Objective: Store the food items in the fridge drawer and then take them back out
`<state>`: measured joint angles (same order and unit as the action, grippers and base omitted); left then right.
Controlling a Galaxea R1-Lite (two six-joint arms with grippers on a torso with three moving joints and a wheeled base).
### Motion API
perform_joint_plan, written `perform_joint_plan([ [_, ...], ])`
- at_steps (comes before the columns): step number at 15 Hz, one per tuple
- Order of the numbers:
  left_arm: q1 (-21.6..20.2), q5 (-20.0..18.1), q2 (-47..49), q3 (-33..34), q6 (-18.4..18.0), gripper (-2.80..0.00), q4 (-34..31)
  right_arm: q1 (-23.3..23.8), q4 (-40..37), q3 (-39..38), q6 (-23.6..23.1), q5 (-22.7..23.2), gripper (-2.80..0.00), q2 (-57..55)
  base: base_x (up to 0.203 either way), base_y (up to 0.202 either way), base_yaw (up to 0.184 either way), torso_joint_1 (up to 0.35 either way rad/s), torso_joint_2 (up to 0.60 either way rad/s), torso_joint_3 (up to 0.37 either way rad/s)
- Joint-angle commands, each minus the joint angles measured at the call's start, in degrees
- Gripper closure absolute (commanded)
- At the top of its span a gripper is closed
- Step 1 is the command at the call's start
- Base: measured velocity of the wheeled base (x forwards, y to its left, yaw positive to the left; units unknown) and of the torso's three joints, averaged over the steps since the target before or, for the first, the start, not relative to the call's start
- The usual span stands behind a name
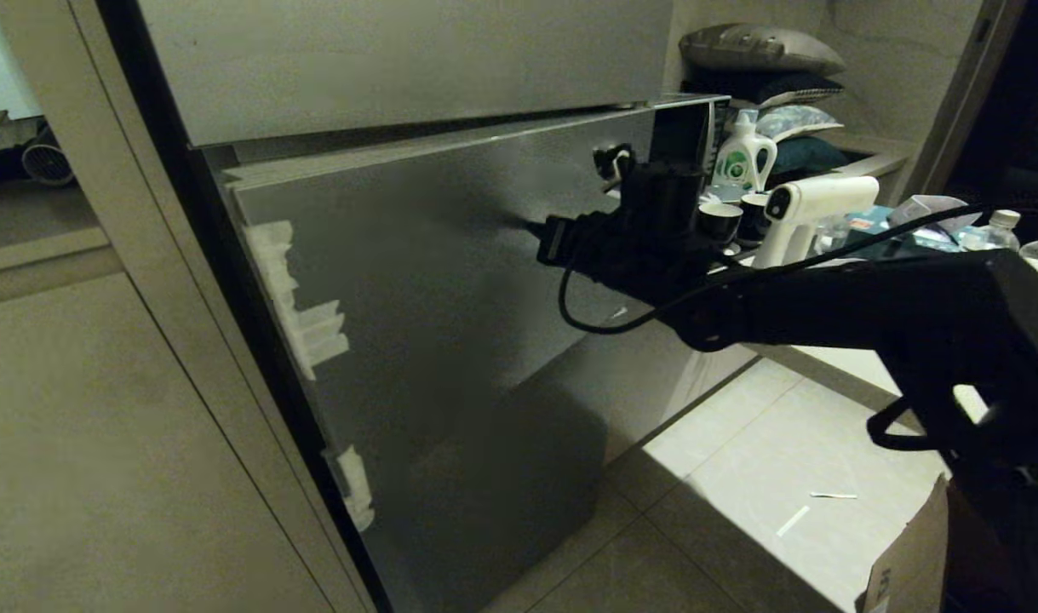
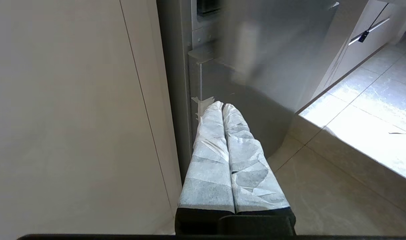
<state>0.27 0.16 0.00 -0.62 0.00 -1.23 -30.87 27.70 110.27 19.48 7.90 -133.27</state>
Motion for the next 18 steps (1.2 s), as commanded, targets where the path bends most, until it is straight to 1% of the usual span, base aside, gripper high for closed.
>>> perform_joint_plan([
  [1, 0.0, 0.02, 0.09, 0.01, 0.0, 0.0, 0.0, 0.09, 2.06, 1.33, -0.07, 0.09, 0.0, -3.43, 0.0, 0.0, 0.0, 0.0, 0.0, 0.0],
  [2, 0.0, 0.02, 0.09, 0.01, 0.0, 0.0, 0.0, 0.17, 4.13, 1.27, -0.21, 0.1, 0.0, -4.26, 0.0, 0.0, 0.0, 0.0, 0.0, 0.0],
  [4, 0.0, 0.02, 0.09, 0.01, 0.0, 0.0, 0.0, 0.06, 11.35, 1.05, -0.39, -0.12, 0.0, -6.66, 0.0, 0.0, 0.0, 0.0, 0.0, 0.0],
  [5, 0.0, 0.02, 0.09, 0.01, 0.0, 0.0, 0.0, 0.03, 13.1, -0.16, -0.35, -0.37, 0.0, -6.86, 0.0, 0.0, 0.0, 0.0, 0.0, 0.0],
  [7, 0.0, 0.02, 0.09, 0.01, 0.0, 0.0, 0.0, 0.02, 13.45, -3.79, -0.06, -1.27, 0.0, -4.06, 0.0, 0.0, 0.0, 0.0, 0.0, 0.0],
  [8, 0.0, 0.02, 0.09, 0.01, 0.0, 0.0, 0.0, 0.0, 13.46, -7.23, -0.1, -1.57, 0.0, -1.29, 0.0, 0.0, 0.0, 0.0, 0.0, 0.0],
  [11, 0.0, 0.02, 0.09, 0.01, 0.0, 0.0, 0.0, -0.65, 13.2, -22.89, -1.34, -2.03, 0.0, 14.84, 0.0, 0.0, 0.0, 0.0, 0.0, 0.0],
  [14, 0.0, 0.02, 0.09, 0.01, 0.0, 0.0, -0.08, -0.95, 12.49, -40.36, -4.88, -4.57, 0.0, 36.03, 0.0, 0.0, 0.0, 0.0, 0.0, 0.0],
  [16, 0.0, 0.02, 0.09, 0.01, 0.0, 0.0, -0.04, 0.06, 10.03, -50.51, -7.41, -9.25, 0.0, 51.8, 0.0, 0.0, 0.0, 0.0, 0.0, 0.0],
  [18, 0.0, 0.02, 0.09, 0.01, 0.0, 0.0, 0.0, 4.19, 6.31, -59.52, -10.55, -15.37, 0.0, 66.61, 0.0, 0.0, 0.0, 0.0, 0.0, 0.0],
])
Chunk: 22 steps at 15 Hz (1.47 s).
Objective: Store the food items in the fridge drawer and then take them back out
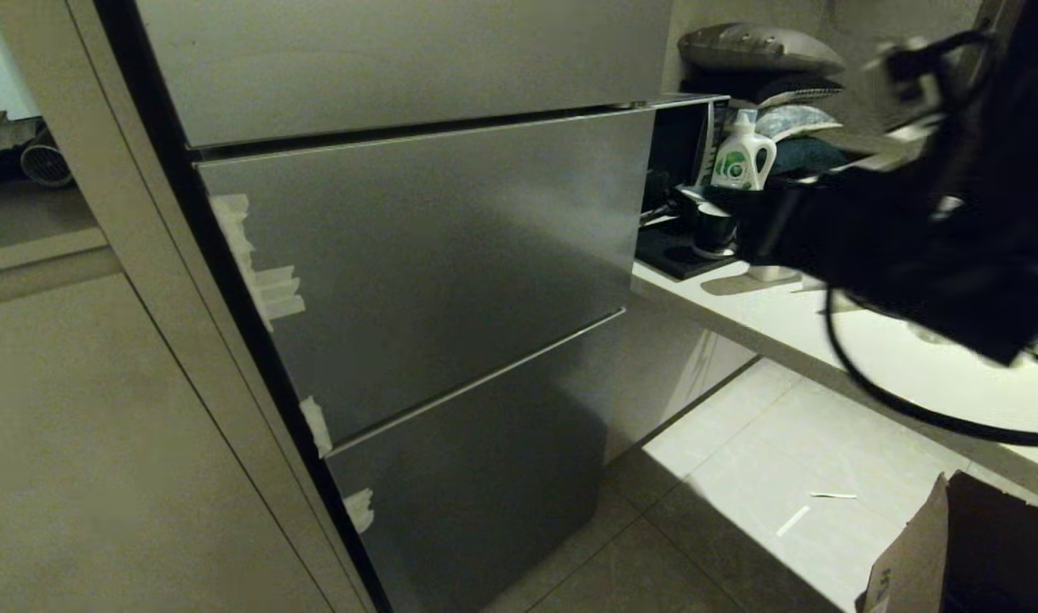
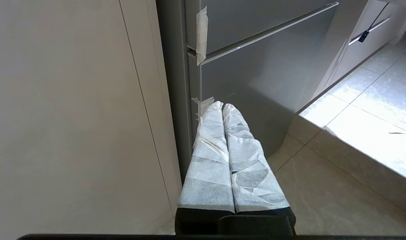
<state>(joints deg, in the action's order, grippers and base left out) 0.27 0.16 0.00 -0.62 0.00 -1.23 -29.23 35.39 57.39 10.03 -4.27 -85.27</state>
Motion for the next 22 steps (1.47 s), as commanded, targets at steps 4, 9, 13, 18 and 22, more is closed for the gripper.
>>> perform_joint_plan([
  [4, 0.0, 0.02, 0.09, 0.01, 0.0, 0.0, 0.0, 10.35, -11.73, -29.46, -7.41, -15.4, 0.0, 46.56, 0.0, 0.0, 0.0, 0.0, 0.0, 0.0],
  [9, 0.0, 0.02, 0.09, 0.01, 0.0, 0.0, -0.09, 20.62, -14.57, -58.54, -12.55, -10.8, 0.0, 61.91, 0.0, 0.0, 0.0, 0.0, 0.0, 0.0],
  [13, 0.0, 0.02, 0.09, 0.01, 0.0, 0.0, 0.0, 27.81, -22.93, -59.28, -15.98, 2.6, 0.0, 77.44, 0.0, 0.0, 0.0, 0.0, 0.0, 0.0],
  [18, 0.0, 0.02, 0.09, 0.01, 0.09, 0.0, 0.0, 29.14, -30.82, -59.14, -14.34, 4.88, 0.0, 85.36, 0.0, 0.0, 0.0, 0.0, 0.0, 0.0],
  [22, 0.0, 0.02, 0.09, 0.01, 0.09, 0.0, 0.0, 29.14, -30.82, -59.14, -13.64, 4.71, 0.0, 85.36, 0.0, 0.0, 0.0, 0.0, 0.0, 0.0],
])
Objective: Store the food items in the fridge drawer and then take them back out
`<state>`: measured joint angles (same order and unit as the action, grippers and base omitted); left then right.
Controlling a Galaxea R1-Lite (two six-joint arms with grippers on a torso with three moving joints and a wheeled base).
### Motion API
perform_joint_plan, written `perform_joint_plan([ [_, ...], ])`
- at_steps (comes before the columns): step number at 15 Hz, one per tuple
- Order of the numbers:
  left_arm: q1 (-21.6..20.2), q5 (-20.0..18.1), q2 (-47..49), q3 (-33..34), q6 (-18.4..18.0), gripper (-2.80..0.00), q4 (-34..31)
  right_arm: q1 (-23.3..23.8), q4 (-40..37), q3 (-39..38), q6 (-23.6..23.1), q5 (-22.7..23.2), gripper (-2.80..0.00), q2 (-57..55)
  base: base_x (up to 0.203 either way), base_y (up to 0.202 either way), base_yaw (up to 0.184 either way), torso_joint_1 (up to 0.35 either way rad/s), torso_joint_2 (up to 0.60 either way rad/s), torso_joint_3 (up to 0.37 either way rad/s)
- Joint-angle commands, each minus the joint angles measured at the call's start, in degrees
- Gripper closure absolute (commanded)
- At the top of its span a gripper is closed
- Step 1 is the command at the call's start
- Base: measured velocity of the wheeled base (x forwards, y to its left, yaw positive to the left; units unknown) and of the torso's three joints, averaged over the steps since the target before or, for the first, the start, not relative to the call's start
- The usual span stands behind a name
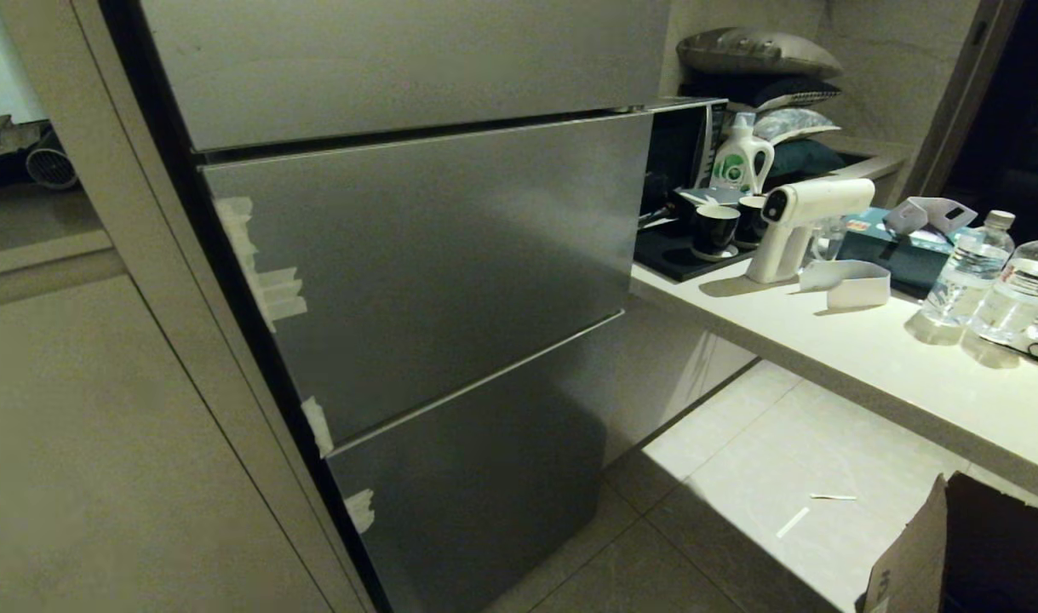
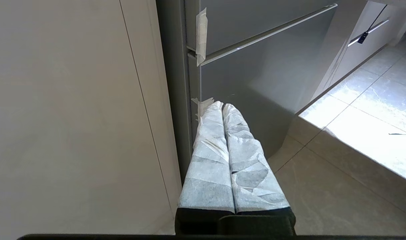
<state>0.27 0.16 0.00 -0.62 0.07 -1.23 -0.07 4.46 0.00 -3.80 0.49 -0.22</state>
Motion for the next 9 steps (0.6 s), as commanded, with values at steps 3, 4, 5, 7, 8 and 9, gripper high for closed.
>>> perform_joint_plan([
  [3, 0.0, 0.02, 0.09, 0.01, 0.01, 0.0, 0.0, -0.01, 0.11, -1.76, 0.64, -0.14, 0.0, 0.31, 0.0, 0.0, 0.0, 0.0, 0.0, 0.0],
  [4, 0.0, 0.02, 0.09, 0.01, 0.01, 0.0, 0.0, -0.01, 0.11, -1.76, 0.73, -0.14, 0.0, 0.31, 0.0, 0.0, 0.0, 0.0, 0.0, 0.0],
  [5, 0.0, 0.02, 0.09, 0.01, 0.01, 0.0, 0.0, -0.01, 0.11, -1.85, 0.71, -0.14, 0.0, 0.33, 0.0, 0.0, 0.0, 0.0, 0.0, 0.0],
  [7, 0.0, 0.02, 0.09, 0.01, 0.01, 0.0, 0.0, -0.01, 0.11, -1.85, 0.38, -0.14, 0.0, 0.31, 0.0, 0.0, 0.0, 0.0, 0.0, 0.0],
  [8, 0.0, 0.02, 0.09, 0.01, 0.01, 0.0, 0.0, -0.01, 0.11, -1.85, 0.2, -0.15, 0.0, 0.34, 0.0, 0.0, 0.0, 0.0, 0.0, 0.0],
  [9, 0.0, 0.02, 0.09, 0.01, 0.01, 0.0, 0.0, -0.01, 0.11, -1.85, -0.25, -0.14, 0.0, 0.31, 0.0, 0.0, 0.0, 0.0, 0.0, 0.0],
])
